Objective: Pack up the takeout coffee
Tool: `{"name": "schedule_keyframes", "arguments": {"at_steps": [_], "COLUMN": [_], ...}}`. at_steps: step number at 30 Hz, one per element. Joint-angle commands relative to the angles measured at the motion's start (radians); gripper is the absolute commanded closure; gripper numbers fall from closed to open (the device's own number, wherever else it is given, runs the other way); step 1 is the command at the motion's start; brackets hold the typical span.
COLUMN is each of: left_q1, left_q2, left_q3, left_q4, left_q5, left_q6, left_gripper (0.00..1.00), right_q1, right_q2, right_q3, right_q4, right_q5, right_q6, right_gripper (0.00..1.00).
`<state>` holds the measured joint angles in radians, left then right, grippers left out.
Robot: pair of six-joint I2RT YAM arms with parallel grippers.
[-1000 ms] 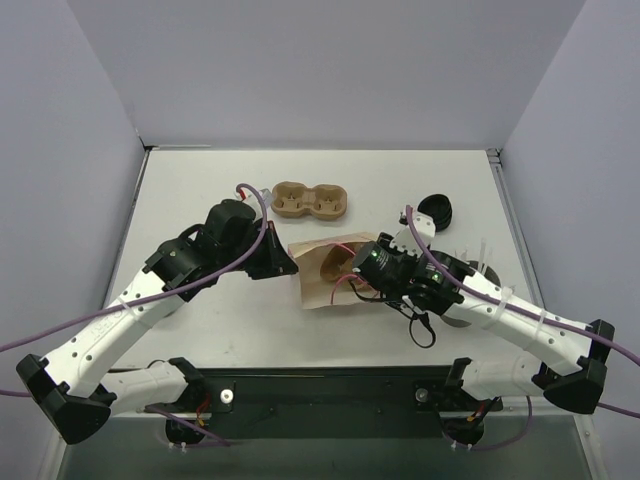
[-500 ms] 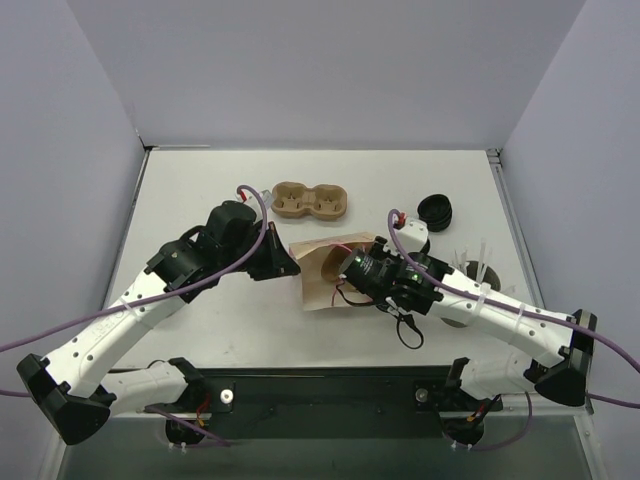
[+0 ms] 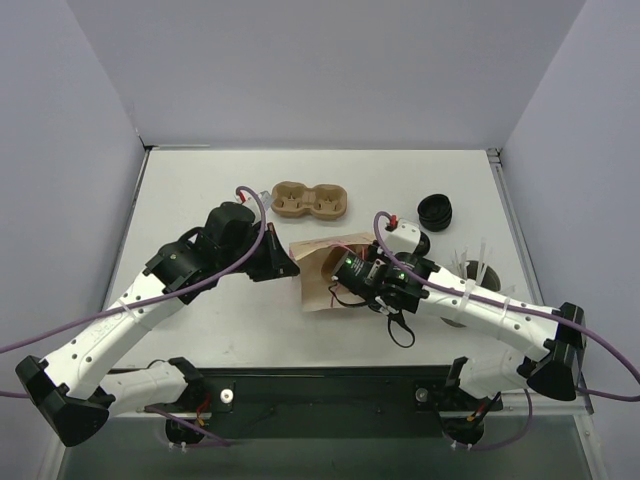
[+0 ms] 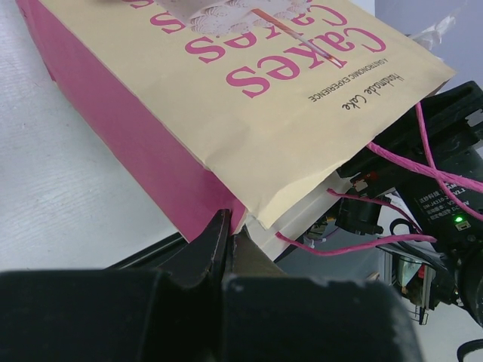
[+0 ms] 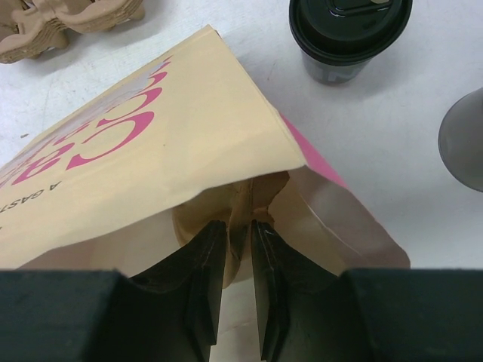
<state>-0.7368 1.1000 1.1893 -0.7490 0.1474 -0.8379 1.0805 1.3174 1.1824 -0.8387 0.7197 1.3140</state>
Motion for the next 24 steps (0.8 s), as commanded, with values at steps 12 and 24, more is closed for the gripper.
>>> {"name": "schedule_keyframes", "arguments": {"at_steps": [12,24], "left_q1": [0.010,0.022], "left_q2": [-0.019,0.015], "left_q3": [-0.019,-0.020], "left_q4": [0.031,-0.006], "left_q5": [0.007,0.018], "left_q6": [0.019,0.094], "left_gripper": [1.00,1.00], "right_q1": [0.004,-0.005], "right_q2": [-0.038,-0.193], "right_q3": [-0.035,-0.193], "right_q4": [0.038,0.368], "right_q5": [0.086,-0.106], "right_q6": [-0.100,-0.378], "right_gripper": [1.00,1.00]}}
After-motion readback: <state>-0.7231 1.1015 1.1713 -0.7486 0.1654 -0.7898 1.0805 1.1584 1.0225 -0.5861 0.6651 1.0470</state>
